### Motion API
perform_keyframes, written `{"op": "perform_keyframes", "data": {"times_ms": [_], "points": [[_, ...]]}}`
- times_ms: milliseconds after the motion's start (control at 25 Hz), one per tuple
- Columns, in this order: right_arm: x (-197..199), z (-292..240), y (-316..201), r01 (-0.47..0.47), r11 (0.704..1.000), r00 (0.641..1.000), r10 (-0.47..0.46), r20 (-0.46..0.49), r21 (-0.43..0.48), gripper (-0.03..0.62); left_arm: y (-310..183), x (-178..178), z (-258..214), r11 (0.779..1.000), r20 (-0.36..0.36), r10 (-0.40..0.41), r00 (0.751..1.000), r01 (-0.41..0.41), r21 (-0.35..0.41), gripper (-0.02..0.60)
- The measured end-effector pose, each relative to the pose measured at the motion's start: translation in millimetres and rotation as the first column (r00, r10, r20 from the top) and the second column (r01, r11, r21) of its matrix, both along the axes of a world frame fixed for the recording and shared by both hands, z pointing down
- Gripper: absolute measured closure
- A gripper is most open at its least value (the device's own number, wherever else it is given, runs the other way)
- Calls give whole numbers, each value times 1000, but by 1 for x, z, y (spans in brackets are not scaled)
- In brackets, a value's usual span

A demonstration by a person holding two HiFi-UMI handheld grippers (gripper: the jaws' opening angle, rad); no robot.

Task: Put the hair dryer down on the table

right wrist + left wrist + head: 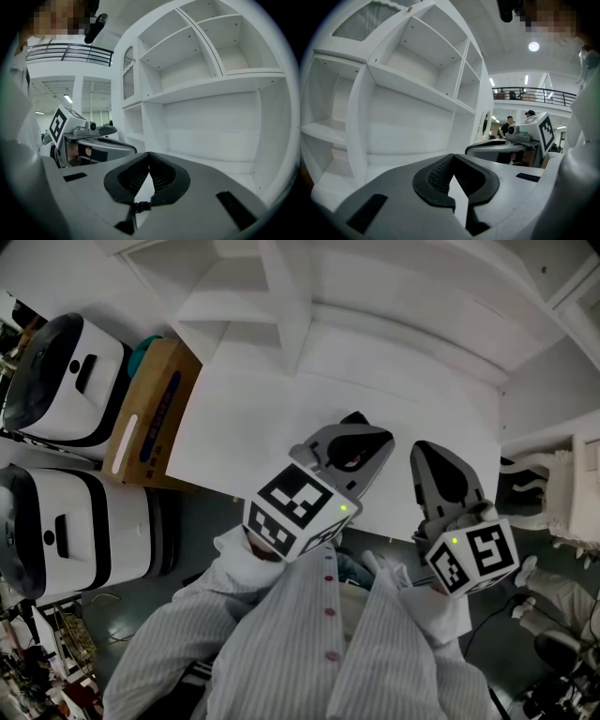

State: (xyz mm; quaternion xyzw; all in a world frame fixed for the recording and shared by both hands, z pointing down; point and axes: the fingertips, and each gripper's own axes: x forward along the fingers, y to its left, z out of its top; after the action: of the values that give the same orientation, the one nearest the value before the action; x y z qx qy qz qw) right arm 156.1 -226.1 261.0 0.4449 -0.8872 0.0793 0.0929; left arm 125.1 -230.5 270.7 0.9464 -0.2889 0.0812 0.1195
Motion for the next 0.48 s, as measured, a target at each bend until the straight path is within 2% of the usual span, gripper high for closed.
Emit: {"op": "perform_keyframes", "data": {"times_ms": [280,480], "points": [[1,3,-1,0,1000,1000,0,-4,-11,582,-9,-3,-5,1000,8,22,1000,-22,4,572],[1,4,-3,3,1000,1000,-3,-10,-13,582,-21,-7,-24,996,-49,-9,999,13,85,572]]}}
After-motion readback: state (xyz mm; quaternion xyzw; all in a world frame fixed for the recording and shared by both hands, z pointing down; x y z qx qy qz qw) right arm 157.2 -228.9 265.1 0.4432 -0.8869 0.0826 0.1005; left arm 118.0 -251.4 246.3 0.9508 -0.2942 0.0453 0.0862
